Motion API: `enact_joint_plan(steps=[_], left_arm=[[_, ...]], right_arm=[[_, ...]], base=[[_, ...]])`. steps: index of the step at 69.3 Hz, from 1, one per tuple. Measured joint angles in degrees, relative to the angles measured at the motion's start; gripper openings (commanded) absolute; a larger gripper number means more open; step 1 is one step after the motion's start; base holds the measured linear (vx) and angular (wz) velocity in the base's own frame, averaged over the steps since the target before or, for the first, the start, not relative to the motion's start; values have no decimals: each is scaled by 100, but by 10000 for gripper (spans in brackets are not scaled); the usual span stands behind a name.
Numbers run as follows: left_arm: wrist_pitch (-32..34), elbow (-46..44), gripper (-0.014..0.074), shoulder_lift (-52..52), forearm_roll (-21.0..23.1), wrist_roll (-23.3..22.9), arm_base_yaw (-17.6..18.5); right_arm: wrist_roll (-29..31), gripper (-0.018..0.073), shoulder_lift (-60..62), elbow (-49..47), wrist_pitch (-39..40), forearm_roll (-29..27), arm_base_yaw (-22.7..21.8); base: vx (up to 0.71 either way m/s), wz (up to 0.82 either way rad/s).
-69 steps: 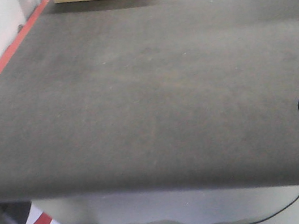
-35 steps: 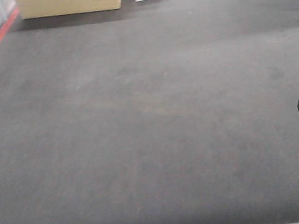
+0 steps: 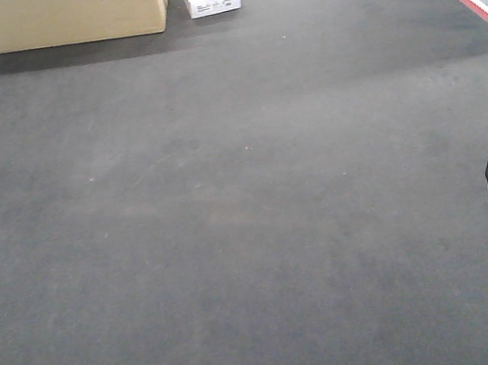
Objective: Move and align brake pads A on conveyor
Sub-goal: 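Hold both brake pads above the conveyor belt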
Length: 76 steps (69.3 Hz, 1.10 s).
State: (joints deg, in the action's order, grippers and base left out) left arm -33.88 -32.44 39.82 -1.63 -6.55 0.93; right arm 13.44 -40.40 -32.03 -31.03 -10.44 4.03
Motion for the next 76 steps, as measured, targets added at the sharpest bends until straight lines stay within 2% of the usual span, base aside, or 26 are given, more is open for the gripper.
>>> enact_joint_plan(steps=[76], left_arm=[[0,0,129,0,0,0,0]], right_arm=[[0,83,0,0,-5,0,0]], base=[[2,-1]])
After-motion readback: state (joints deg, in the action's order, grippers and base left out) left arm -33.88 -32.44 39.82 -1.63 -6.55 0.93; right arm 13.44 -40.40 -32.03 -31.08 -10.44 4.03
